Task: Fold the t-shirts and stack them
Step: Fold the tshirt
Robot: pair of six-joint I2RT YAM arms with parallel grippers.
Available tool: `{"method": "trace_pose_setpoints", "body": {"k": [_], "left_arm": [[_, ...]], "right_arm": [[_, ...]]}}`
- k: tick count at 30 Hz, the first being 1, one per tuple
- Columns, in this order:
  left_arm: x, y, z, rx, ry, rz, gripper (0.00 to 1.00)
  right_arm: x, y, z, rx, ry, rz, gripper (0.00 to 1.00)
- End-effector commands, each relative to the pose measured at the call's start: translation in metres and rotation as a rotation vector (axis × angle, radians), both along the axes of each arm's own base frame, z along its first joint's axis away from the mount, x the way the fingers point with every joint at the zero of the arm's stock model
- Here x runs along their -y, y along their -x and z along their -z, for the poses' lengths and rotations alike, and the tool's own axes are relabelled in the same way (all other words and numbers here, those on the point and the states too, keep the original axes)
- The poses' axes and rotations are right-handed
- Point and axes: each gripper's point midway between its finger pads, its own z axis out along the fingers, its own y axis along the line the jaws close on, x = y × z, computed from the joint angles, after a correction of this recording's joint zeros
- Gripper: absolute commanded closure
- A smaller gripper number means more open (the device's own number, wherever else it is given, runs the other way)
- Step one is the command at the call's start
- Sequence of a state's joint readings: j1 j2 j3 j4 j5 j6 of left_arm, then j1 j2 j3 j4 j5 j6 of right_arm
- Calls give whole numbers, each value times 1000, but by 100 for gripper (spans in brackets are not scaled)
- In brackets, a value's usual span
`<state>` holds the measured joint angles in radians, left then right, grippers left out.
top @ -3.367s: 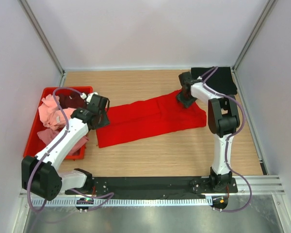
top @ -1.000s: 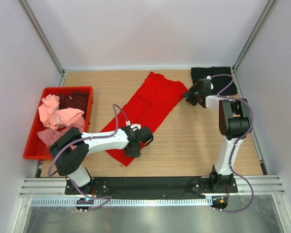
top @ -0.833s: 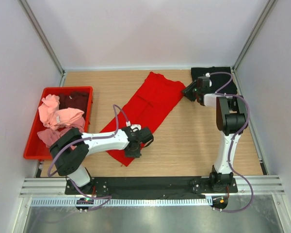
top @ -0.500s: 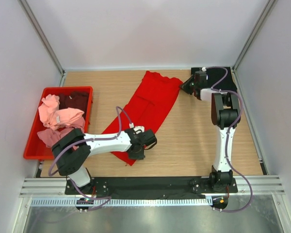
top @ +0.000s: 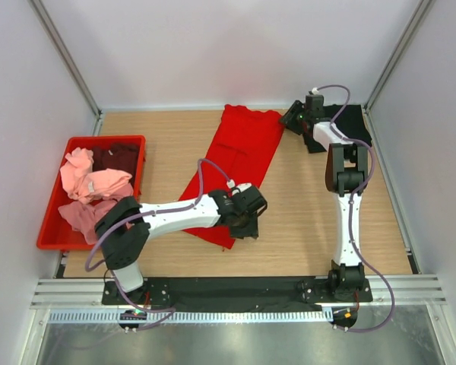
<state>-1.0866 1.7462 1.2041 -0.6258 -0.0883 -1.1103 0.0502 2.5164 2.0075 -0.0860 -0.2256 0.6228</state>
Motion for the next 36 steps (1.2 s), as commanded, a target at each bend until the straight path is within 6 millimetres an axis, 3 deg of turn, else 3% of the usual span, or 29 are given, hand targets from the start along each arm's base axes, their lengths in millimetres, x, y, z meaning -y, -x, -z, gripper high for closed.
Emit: {"method": "trace_pose_setpoints", "body": {"k": [1, 2, 4, 6, 7, 8, 9, 10, 11, 12, 13, 14, 16, 17, 18, 19, 20, 22, 23, 26, 31, 36], "left_arm": [[-1, 3, -37, 19, 42, 73, 55], [-9, -2, -40, 41, 23, 78, 55], [-39, -21, -45, 86, -23, 51, 55], [-66, -33, -49, 114, -33, 19, 55], [-90, -53, -50, 136, -59, -30, 55], [-102, -60, -52, 143, -57, -50, 55], [-116, -69, -61, 163, -37, -79, 55], [-138, -80, -59, 167, -45, -121, 54], [-147, -85, -61, 168, -28, -137, 53], [-154, -89, -63, 166, -8, -151, 52], [-159, -91, -67, 164, 23, -160, 52], [-170, -99, -69, 150, 58, -174, 51], [-170, -96, -77, 113, 132, -148, 52], [-180, -104, -84, 132, 134, -164, 52], [-185, -104, -86, 133, 130, -172, 52], [-190, -107, -90, 149, 129, -179, 51], [-200, -112, -95, 175, 131, -201, 50], [-209, -117, -95, 181, 145, -233, 49], [-221, -122, -92, 164, 161, -275, 49], [-221, -125, -97, 151, 225, -275, 51], [-228, -127, -102, 188, 213, -280, 50], [-230, -124, -99, 182, 212, -283, 50]], "right_arm": [[4, 28, -34, -70, 25, -28, 45], [3, 41, -55, -74, 21, -24, 43], [3, 67, -66, -132, 5, -3, 41], [-6, 108, -83, -184, -11, 10, 41], [-11, 130, -80, -244, -8, 17, 41], [-14, 156, -64, -316, -3, 27, 41], [-31, 175, -89, -287, 0, 3, 41], [-36, 206, -68, -364, 13, -1, 41], [-42, 221, -71, -365, 23, -7, 40], [-53, 237, -87, -336, 9, -11, 40], [-74, 257, -88, -335, 17, -50, 40], [-81, 285, -68, -382, 33, -69, 40], [-103, 321, -74, -384, 53, -98, 40], [-105, 341, -60, -420, 69, -105, 41], [-109, 351, -69, -399, 42, -76, 41], [-114, 370, -56, -430, 48, -87, 41], [-133, 390, -56, -428, 42, -141, 41], [-141, 409, -49, -421, 54, -124, 42], [-156, 427, -46, -425, 72, -170, 42], [-173, 460, -24, -474, 99, -192, 42], [-208, 479, -8, -456, 117, -234, 43], [-220, 485, 5, -470, 178, -240, 43]]}}
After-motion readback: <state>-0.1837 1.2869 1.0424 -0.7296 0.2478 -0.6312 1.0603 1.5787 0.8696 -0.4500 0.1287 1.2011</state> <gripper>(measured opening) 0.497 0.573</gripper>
